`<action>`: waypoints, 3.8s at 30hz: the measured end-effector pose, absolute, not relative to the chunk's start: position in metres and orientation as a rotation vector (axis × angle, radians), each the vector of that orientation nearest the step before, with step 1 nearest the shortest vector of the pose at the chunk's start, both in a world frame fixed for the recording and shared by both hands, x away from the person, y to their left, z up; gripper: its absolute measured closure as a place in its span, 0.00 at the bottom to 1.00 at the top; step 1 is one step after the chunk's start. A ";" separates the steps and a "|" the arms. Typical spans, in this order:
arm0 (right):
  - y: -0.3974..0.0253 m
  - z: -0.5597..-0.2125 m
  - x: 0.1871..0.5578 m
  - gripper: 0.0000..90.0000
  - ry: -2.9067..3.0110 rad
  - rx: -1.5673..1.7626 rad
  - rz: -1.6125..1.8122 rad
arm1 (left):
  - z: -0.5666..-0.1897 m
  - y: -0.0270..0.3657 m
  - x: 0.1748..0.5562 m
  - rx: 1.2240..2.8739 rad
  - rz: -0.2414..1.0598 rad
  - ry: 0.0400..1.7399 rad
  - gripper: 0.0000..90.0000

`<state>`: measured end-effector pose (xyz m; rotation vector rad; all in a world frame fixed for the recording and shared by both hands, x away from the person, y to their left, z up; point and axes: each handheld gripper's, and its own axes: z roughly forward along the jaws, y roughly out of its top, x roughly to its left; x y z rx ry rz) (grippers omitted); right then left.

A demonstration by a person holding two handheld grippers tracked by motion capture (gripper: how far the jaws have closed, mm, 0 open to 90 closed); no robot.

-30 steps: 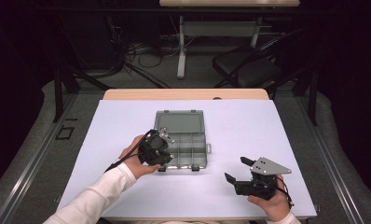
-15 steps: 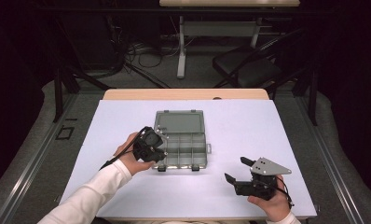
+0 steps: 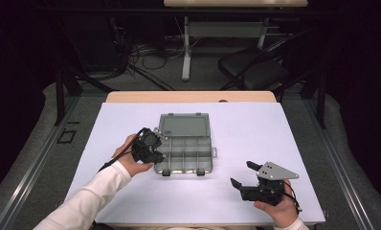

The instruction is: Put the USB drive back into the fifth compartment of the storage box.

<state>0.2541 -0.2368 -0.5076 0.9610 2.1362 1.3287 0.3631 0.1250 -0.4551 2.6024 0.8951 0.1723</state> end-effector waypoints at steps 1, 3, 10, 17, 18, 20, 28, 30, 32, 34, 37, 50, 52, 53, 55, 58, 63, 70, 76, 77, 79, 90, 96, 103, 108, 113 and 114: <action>-0.237 -0.508 0.254 0.20 2.137 0.961 1.328 | -0.456 0.126 0.364 2.605 0.173 0.906 0.88; -0.237 -0.508 0.254 0.21 2.137 0.962 1.329 | -0.457 0.128 0.365 2.604 0.170 0.916 0.88; -0.236 -0.508 0.254 0.21 2.140 0.958 1.327 | -0.463 0.130 0.370 2.621 0.156 0.942 0.88; -0.236 -0.508 0.254 0.21 2.143 0.956 1.327 | -0.470 0.130 0.375 2.636 0.141 0.964 0.88; -0.236 -0.508 0.254 0.21 2.143 0.956 1.327 | -0.471 0.130 0.376 2.634 0.138 0.967 0.88; -0.236 -0.508 0.254 0.21 2.144 0.956 1.325 | -0.473 0.131 0.377 2.640 0.139 0.971 0.88; -0.235 -0.508 0.254 0.21 2.148 0.954 1.325 | -0.479 0.131 0.381 2.640 0.130 0.991 0.88; -0.235 -0.508 0.254 0.21 2.148 0.954 1.325 | -0.480 0.131 0.381 2.635 0.125 0.992 0.88; -0.235 -0.508 0.254 0.21 2.149 0.954 1.326 | -0.480 0.129 0.382 2.634 0.120 0.992 0.88; -0.235 -0.508 0.254 0.21 2.149 0.956 1.326 | -0.481 0.128 0.383 2.634 0.118 0.988 0.88; -0.235 -0.508 0.254 0.21 2.150 0.955 1.326 | -0.483 0.125 0.385 2.631 0.117 0.986 0.88; -0.235 -0.508 0.254 0.21 2.152 0.950 1.325 | -0.487 0.121 0.388 2.638 0.119 0.988 0.88; -0.235 -0.508 0.254 0.21 2.153 0.952 1.325 | -0.487 0.121 0.388 2.638 0.119 0.988 0.88; -0.235 -0.508 0.254 0.21 2.153 0.953 1.325 | -0.487 0.121 0.388 2.638 0.118 0.988 0.88; -0.235 -0.508 0.254 0.21 2.154 0.953 1.325 | -0.488 0.121 0.388 2.641 0.117 0.987 0.88; -0.235 -0.508 0.254 0.21 2.156 0.950 1.324 | -0.488 0.121 0.388 2.643 0.120 0.984 0.88; -0.235 -0.508 0.254 0.21 2.158 0.950 1.324 | -0.488 0.122 0.389 2.642 0.127 0.979 0.85; -0.235 -0.509 0.254 0.21 2.159 0.950 1.324 | -0.488 0.123 0.389 2.623 0.122 0.983 0.76; -0.234 -0.509 0.254 0.21 2.159 0.950 1.323 | -0.488 0.122 0.386 2.634 0.157 0.951 0.70; -0.234 -0.509 0.254 0.21 2.159 0.950 1.323 | -0.487 0.122 0.385 2.634 0.168 0.941 0.69; -0.234 -0.509 0.254 0.21 2.160 0.949 1.323 | -0.487 0.122 0.384 2.634 0.174 0.930 0.67; -0.234 -0.509 0.254 0.21 2.163 0.951 1.320 | -0.479 0.126 0.378 2.600 0.211 0.887 0.62; -0.234 -0.509 0.254 0.21 2.165 0.950 1.320 | -0.472 0.132 0.374 2.551 0.273 0.866 0.51; -0.234 -0.509 0.254 0.21 2.165 0.956 1.319 | -0.467 0.145 0.369 2.459 0.224 0.844 0.48; -0.233 -0.510 0.255 0.21 2.164 0.951 1.320 | -0.464 0.157 0.361 2.363 0.222 0.832 0.43; -0.233 -0.510 0.255 0.21 2.165 0.951 1.318 | -0.457 0.168 0.353 2.277 0.242 0.822 0.35; -0.233 -0.510 0.255 0.21 2.165 0.951 1.318 | -0.456 0.170 0.352 2.264 0.235 0.824 0.33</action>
